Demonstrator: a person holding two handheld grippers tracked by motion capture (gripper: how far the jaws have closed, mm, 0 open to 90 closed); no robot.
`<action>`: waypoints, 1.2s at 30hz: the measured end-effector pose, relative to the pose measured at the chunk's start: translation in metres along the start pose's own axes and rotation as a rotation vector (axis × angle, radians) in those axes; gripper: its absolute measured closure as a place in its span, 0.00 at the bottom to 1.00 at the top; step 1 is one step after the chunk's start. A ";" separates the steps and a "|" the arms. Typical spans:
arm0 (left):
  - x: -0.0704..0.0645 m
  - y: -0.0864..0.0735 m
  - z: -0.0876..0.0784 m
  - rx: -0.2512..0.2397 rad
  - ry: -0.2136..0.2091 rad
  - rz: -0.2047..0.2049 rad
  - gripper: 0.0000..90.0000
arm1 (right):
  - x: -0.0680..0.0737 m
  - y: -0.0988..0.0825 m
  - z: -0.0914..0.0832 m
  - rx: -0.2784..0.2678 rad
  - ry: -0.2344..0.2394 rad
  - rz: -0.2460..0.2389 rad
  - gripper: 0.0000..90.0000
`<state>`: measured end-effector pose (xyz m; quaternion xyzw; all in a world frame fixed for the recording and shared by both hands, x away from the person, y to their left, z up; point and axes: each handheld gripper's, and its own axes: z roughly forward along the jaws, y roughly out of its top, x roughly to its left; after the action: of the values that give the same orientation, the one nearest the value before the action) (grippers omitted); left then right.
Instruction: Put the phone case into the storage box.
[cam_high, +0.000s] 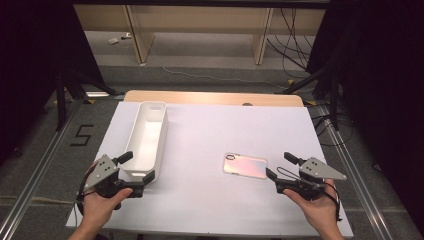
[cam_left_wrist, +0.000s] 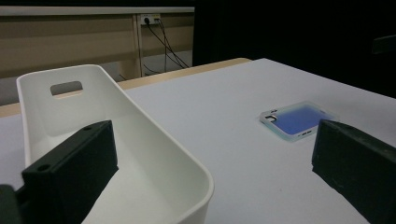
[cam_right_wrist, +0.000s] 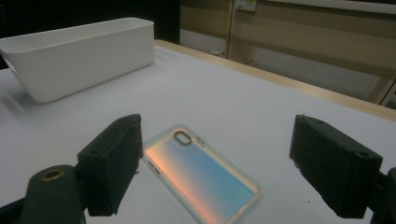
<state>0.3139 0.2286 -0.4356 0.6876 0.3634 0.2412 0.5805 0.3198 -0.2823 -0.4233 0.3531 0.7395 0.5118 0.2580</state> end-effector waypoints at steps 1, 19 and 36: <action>0.000 0.000 0.000 0.001 0.001 -0.002 0.00 | 0.000 -0.001 0.002 -0.024 -0.001 0.003 0.21; 0.000 0.000 -0.006 -0.008 0.004 0.006 0.00 | 0.000 0.002 0.001 -0.029 -0.012 0.007 0.30; -0.001 0.000 -0.005 -0.013 0.000 0.008 0.00 | -0.006 0.007 0.005 -0.014 -0.009 -0.012 0.47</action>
<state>0.3099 0.2309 -0.4348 0.6853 0.3594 0.2457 0.5839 0.3286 -0.2827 -0.4186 0.3492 0.7367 0.5138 0.2671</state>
